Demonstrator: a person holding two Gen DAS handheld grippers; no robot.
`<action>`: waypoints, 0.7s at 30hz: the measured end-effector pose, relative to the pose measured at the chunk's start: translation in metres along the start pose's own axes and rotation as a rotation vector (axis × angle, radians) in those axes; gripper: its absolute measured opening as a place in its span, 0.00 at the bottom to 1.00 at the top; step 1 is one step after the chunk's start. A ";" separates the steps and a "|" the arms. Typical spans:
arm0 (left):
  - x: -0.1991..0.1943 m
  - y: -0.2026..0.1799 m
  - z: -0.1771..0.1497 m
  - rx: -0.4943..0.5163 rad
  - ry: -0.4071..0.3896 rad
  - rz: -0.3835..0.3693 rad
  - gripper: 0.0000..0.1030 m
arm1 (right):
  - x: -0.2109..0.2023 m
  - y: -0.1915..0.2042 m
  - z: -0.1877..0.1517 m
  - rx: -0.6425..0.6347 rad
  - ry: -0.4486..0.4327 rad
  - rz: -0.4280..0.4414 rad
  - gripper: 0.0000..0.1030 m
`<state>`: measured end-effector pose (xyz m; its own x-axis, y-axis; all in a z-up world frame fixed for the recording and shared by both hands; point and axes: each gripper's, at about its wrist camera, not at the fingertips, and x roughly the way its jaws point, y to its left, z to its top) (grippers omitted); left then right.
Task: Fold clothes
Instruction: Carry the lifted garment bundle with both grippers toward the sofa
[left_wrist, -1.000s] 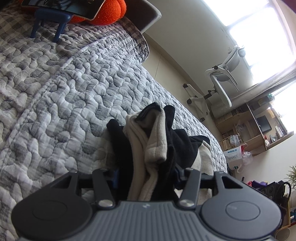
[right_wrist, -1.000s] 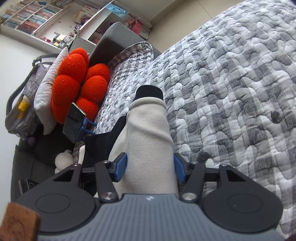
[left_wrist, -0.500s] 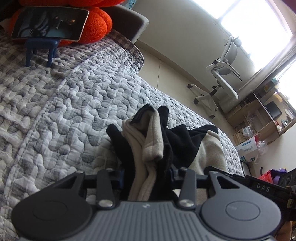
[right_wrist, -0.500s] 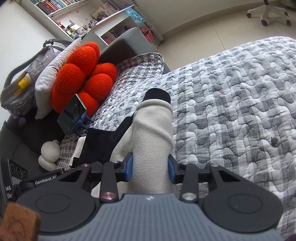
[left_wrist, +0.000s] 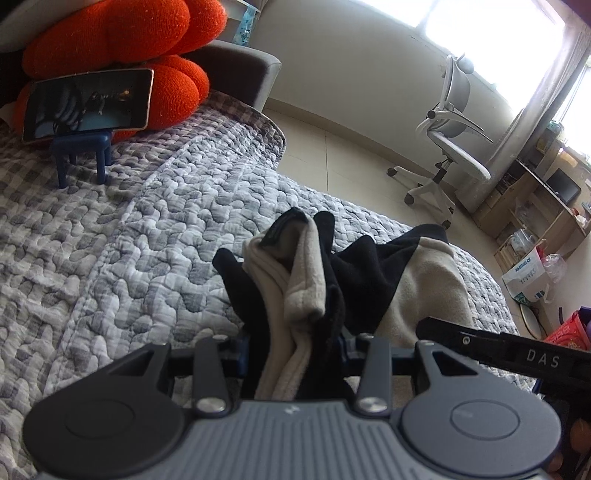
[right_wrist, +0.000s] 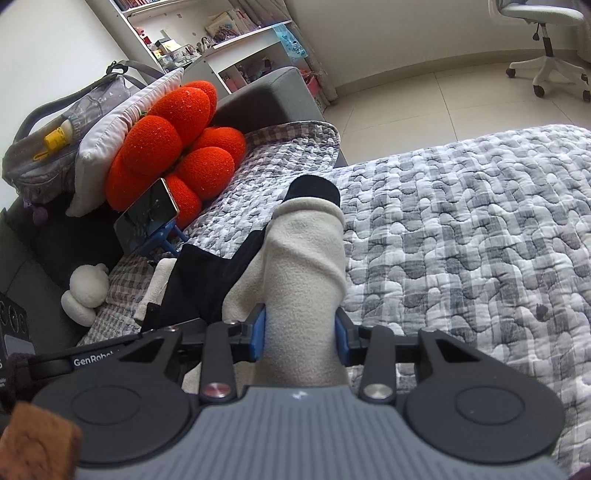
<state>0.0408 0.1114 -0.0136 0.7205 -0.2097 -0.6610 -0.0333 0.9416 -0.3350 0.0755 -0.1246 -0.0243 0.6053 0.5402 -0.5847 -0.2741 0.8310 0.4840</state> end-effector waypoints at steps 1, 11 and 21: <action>-0.001 -0.001 0.000 0.004 -0.005 0.005 0.40 | 0.000 0.001 0.000 -0.006 -0.004 -0.001 0.39; -0.011 -0.011 -0.002 0.038 -0.040 0.062 0.40 | -0.006 0.015 -0.002 -0.063 -0.029 -0.025 0.39; -0.033 -0.020 -0.003 0.067 -0.093 0.098 0.40 | -0.017 0.033 -0.004 -0.098 -0.077 -0.051 0.39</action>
<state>0.0157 0.0984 0.0134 0.7769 -0.0932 -0.6227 -0.0629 0.9726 -0.2240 0.0531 -0.1060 -0.0015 0.6747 0.4882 -0.5536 -0.3108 0.8682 0.3868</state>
